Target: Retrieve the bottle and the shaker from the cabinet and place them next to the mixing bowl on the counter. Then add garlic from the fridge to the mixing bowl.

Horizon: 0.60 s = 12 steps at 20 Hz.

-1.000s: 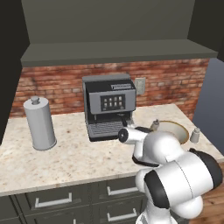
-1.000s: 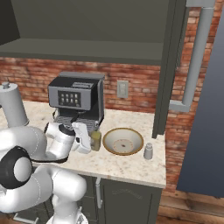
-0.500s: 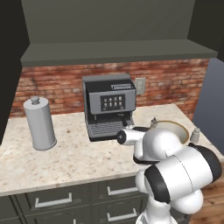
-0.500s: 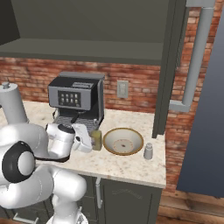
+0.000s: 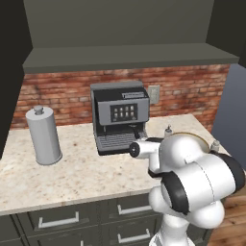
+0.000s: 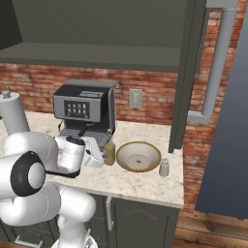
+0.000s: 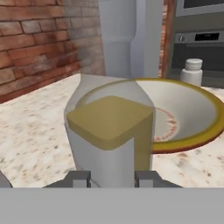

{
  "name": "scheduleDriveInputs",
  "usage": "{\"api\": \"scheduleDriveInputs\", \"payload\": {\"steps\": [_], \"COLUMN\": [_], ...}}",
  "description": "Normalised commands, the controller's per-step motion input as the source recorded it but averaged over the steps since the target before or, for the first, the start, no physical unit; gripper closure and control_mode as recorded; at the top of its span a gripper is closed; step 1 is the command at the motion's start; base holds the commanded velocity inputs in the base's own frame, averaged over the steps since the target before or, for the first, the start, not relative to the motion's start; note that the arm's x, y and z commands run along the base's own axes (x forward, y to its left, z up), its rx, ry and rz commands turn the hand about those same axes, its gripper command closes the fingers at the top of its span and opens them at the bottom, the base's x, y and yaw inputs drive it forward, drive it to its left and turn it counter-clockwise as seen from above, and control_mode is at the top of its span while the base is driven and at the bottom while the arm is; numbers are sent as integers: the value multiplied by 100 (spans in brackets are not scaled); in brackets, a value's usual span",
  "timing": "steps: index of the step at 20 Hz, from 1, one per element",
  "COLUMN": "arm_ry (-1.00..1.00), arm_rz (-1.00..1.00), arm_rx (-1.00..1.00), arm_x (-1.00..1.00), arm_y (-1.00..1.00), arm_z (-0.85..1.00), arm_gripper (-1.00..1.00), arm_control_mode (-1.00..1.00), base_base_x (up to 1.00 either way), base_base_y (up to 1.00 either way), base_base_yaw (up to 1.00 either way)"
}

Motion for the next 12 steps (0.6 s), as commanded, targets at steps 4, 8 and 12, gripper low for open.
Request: {"api": "scheduleDriveInputs", "payload": {"steps": [4,8,12], "arm_ry": [-1,0,0], "arm_rz": [0,0,0], "arm_rx": [0,0,0], "arm_x": [0,0,0], "arm_y": [0,0,0], "arm_z": [-1,0,0], "arm_gripper": [100,-100,-100], "arm_control_mode": [-100,-100,-100], "base_base_x": [0,0,0], "base_base_y": [0,0,0], "base_base_yaw": [0,0,0]}}
